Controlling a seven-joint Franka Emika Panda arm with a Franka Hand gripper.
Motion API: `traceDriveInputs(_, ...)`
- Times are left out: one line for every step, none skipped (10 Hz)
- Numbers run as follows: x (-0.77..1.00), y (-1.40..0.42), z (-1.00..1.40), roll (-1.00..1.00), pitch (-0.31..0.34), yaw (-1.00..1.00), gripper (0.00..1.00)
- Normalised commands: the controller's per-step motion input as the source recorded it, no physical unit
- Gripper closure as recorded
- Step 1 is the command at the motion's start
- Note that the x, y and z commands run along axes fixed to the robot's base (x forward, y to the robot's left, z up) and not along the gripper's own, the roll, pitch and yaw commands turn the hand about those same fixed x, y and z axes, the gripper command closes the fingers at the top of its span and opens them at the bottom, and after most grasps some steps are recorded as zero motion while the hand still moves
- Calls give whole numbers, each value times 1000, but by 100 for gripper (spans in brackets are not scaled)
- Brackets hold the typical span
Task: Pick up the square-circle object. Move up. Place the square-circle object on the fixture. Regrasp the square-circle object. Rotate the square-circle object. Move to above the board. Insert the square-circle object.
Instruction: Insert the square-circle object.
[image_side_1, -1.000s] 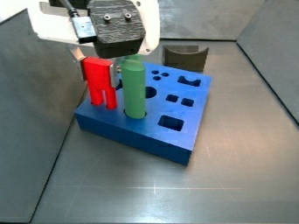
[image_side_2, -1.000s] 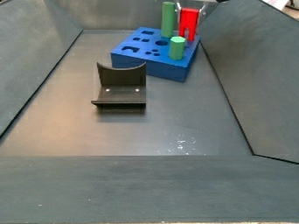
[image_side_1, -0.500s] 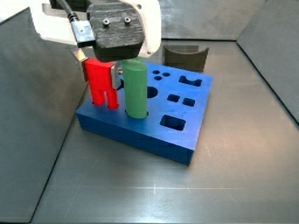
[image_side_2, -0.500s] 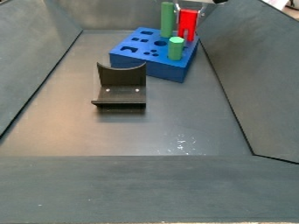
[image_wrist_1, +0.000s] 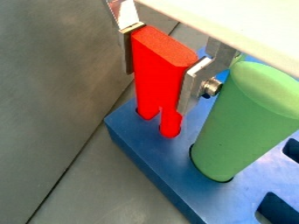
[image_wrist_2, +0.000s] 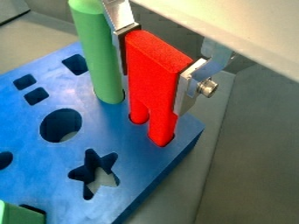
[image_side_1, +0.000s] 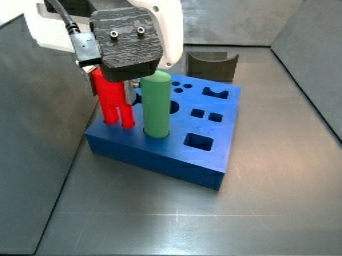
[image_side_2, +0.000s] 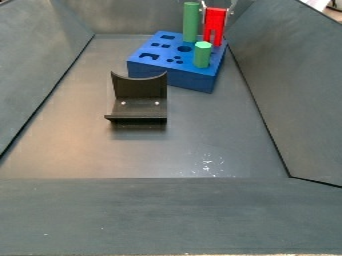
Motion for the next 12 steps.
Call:
traceDriveInputs(500, -66, -1000, 20, 6, 60, 100)
traceDriveInputs(169, 0, -889, 157, 44, 86, 100)
traceDriveInputs(160, -69, -471, 179, 36, 0, 100)
traceDriveInputs(34, 0, 0, -9, 40, 0, 100)
traceDriveInputs(0, 0, -237, 0, -34, 0, 100)
traceDriveInputs(74, 71, -929, -120, -51, 11, 100)
traceDriveInputs(66, 151, -1000, 0, 0, 71, 100)
traceDriveInputs(106, 114, -1000, 0, 0, 74, 100)
traceDriveInputs(171, 66, -1000, 4, 1, 51, 100)
traceDriveInputs(189, 40, -1000, 0, 0, 66, 100)
traceDriveInputs(200, 37, -1000, 0, 0, 66, 100)
traceDriveInputs(217, 40, -1000, 0, 0, 63, 100)
